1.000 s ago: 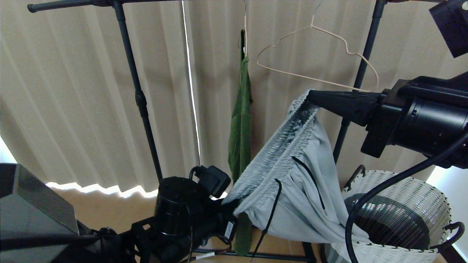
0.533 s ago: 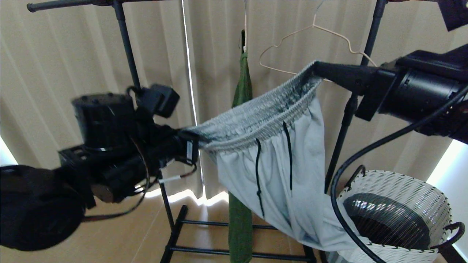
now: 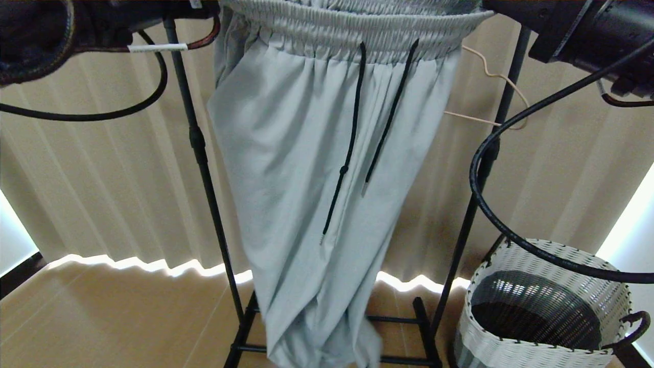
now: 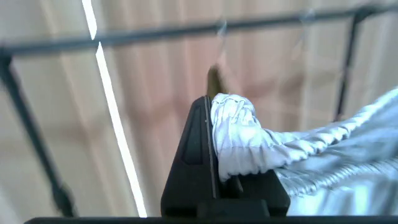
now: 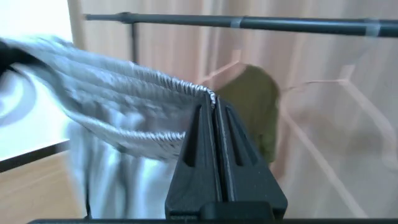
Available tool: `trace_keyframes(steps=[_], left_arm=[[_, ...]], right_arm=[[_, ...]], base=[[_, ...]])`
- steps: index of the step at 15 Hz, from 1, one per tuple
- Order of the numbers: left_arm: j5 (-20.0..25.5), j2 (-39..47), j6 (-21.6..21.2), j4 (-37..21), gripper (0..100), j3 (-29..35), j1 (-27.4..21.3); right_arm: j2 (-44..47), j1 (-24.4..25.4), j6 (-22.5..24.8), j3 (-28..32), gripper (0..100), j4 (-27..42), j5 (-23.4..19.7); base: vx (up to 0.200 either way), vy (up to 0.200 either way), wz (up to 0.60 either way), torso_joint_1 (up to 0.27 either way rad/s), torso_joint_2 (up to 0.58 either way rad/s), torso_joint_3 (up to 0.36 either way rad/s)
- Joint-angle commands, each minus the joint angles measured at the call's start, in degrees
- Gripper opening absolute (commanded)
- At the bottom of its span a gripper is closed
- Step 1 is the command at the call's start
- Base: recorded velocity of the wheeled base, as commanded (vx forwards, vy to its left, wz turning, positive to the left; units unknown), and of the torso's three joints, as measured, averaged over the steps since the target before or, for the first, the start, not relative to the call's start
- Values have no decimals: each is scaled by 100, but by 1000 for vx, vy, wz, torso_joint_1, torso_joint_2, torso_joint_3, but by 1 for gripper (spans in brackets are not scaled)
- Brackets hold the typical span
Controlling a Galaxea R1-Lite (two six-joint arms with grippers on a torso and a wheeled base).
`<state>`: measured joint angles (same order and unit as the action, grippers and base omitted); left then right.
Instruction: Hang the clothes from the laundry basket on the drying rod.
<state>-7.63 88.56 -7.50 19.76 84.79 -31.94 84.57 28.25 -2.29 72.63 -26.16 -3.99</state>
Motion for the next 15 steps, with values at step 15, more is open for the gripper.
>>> trace_keyframes(steps=[15], left_arm=[[-300,293,64,195,0,-2106,-427]], right_arm=[[-239,-856,36,-1726,0,-3,47]], base=[[0,0,0,0,0,0]])
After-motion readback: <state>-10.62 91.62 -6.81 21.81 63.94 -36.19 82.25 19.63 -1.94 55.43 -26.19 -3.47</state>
